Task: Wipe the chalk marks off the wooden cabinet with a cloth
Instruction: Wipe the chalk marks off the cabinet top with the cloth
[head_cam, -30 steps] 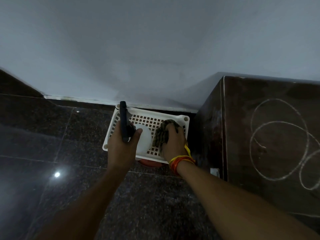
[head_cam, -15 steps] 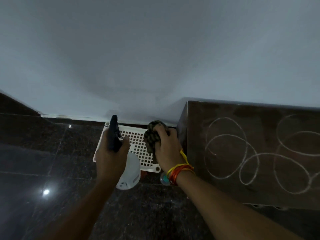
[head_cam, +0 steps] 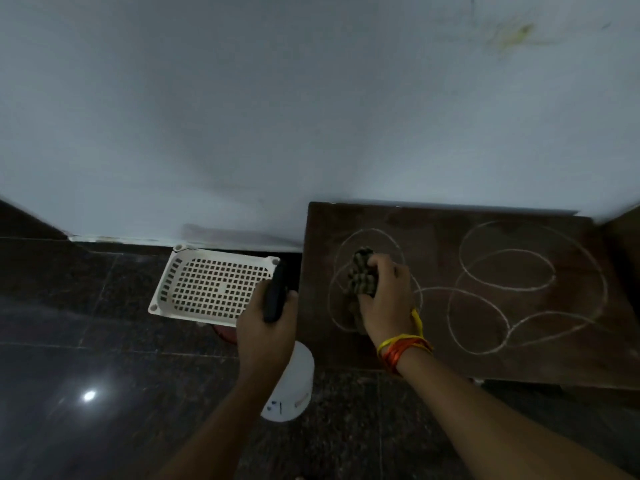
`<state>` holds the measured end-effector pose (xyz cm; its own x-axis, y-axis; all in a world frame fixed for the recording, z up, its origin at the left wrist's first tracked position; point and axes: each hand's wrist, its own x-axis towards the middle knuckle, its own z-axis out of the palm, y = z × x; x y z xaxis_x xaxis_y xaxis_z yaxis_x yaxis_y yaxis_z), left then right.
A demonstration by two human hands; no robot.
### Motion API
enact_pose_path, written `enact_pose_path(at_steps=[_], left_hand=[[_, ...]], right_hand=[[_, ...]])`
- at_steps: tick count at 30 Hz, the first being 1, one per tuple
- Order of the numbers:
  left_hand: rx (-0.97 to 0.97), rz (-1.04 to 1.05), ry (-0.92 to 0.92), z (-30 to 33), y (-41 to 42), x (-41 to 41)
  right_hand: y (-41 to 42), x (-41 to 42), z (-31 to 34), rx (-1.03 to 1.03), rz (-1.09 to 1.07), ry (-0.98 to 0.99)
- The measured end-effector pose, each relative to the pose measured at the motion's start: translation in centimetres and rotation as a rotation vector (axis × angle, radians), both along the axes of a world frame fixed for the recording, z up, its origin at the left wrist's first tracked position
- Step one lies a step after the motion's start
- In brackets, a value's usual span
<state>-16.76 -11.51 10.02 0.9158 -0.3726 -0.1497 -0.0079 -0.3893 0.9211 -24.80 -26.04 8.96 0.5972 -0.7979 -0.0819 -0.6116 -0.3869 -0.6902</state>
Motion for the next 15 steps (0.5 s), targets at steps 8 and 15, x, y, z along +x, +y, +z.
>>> enact_pose_path(at_steps=[8, 15], left_hand=[[0.043, -0.014, 0.112, -0.8, -2.4, -6.6], [0.088, -0.059, 0.115, -1.6, -2.5, -9.9]], right_hand=[[-4.2, -6.2, 1.1, -0.051, -0.056, 0.003], [-6.3, -9.5, 0.4, -0.083, -0.123, -0.006]])
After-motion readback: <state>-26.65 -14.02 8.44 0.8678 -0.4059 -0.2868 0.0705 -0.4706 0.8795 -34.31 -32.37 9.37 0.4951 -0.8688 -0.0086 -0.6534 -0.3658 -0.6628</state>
